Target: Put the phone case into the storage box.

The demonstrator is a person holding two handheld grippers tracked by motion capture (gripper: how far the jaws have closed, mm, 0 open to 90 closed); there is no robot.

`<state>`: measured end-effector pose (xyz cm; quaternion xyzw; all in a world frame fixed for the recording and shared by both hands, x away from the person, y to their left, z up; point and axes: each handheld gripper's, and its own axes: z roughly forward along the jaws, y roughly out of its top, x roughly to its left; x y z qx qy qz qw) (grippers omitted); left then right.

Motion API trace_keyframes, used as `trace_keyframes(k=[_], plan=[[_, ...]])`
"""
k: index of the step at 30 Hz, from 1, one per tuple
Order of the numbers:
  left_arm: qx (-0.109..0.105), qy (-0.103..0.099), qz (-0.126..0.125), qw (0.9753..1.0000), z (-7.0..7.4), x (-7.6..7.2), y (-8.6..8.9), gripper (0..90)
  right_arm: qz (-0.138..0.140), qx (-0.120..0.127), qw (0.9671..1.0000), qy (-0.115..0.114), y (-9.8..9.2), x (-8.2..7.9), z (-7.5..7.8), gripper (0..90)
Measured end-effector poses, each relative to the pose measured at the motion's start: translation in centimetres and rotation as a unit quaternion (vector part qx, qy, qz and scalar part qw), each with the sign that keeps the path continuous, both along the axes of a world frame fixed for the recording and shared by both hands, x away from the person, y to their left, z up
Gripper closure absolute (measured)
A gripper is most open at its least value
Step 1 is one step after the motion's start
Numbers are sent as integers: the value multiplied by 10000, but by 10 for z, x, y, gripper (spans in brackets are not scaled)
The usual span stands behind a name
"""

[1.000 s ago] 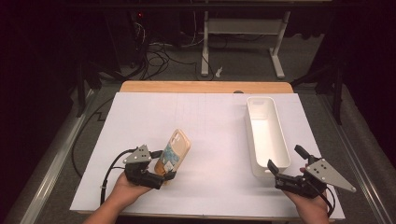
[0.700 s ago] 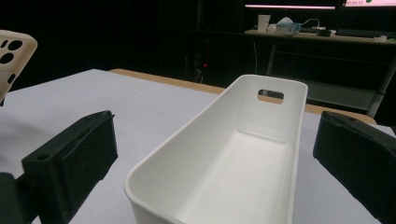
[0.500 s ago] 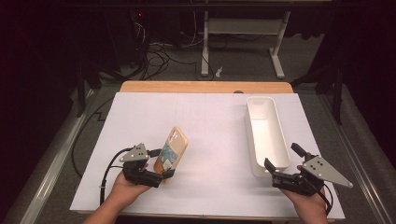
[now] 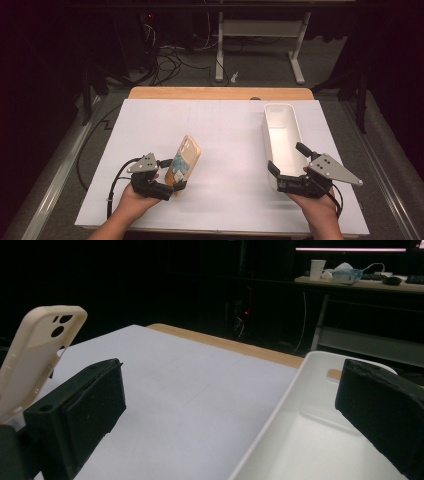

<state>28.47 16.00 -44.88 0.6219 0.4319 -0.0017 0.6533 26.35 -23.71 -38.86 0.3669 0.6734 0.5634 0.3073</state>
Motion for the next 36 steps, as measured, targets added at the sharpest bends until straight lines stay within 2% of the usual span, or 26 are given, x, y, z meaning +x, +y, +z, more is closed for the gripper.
trace_keyframes(k=[10, 18, 23, 28, 31, 36], plan=[[-85, -48, -30, 9999, 2, 0, 2, 118, 394, -194, 9988, -192, 37, 7, 16, 1], [-56, -73, -30, 10000, 1, 0, 4, 118, 726, -286, 9965, -284, 67, 10, 17, 1], [-47, -82, -31, 10000, 2, 1, 4, 118, 866, -317, 9955, -235, 81, 12, 11, 1], [-39, -97, -48, 9999, 2, 0, 5, 118, 987, -235, 9948, -101, 90, 9, -8, 1], [-61, -102, -76, 9999, 2, 0, 4, 118, 1075, -351, 9936, 53, 95, 6, -19, 1], [-63, -108, -133, 9998, 2, -1, 4, 118, 1094, -407, 9931, 108, 95, 7, -25, 1]])
